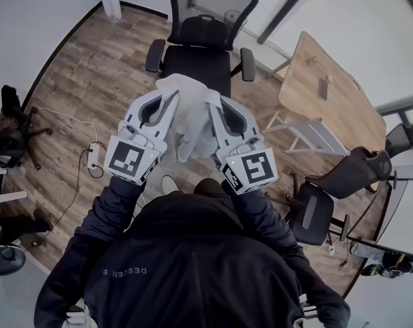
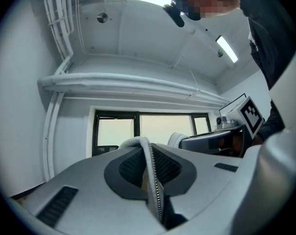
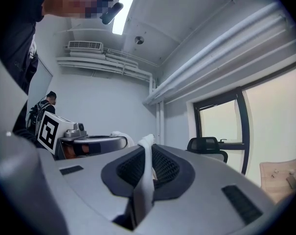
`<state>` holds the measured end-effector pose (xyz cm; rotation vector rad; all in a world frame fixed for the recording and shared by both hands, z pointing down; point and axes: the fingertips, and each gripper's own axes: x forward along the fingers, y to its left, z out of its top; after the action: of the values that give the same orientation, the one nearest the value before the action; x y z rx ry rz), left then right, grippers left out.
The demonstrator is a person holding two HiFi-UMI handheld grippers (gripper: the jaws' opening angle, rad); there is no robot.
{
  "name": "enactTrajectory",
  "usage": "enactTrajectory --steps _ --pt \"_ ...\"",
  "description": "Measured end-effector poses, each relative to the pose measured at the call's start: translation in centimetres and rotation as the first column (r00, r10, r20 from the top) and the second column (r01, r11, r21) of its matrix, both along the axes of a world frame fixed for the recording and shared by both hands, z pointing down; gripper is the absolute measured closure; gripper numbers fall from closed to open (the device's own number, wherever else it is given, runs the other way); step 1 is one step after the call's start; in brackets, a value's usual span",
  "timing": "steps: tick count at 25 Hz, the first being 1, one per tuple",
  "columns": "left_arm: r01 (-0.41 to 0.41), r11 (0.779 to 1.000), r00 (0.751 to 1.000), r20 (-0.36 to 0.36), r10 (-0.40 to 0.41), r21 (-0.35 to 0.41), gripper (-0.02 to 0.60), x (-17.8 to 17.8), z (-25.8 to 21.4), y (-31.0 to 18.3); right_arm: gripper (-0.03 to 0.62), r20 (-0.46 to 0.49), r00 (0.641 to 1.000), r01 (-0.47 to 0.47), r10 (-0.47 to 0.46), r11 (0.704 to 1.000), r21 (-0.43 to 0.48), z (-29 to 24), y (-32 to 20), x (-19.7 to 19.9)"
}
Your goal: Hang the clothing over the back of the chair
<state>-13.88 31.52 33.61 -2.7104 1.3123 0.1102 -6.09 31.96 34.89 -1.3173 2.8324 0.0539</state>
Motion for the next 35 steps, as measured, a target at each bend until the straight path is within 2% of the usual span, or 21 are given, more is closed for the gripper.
enactTrajectory --steps 7,13,24,35 --pt "-0.004 1.000 1.000 0.001 0.004 0.006 0.549 -0.1 -0.7 -2.7 0.557 -0.009 1.000 0.014 -0.013 1.000 0.012 -0.6 -2.9 0.4" --pt "0.020 1.000 1.000 -0.003 -0.020 0.009 0.551 0.7 -1.2 -7.2 0.557 -0.006 0.999 0.042 -0.042 0.999 0.028 -0.9 -7.3 1.4" --pt "0.039 0.999 0.999 0.009 -0.039 0.036 0.551 5.3 -3.5 -17.7 0.557 0.014 0.998 0.059 -0.060 0.996 0.063 -3.4 -18.4 5.9" --pt "0.082 0.992 0.996 0.039 -0.086 0.098 0.549 9.6 -6.6 -27.0 0.557 0.033 0.995 0.090 -0.094 0.990 0.109 -6.7 -27.8 10.7"
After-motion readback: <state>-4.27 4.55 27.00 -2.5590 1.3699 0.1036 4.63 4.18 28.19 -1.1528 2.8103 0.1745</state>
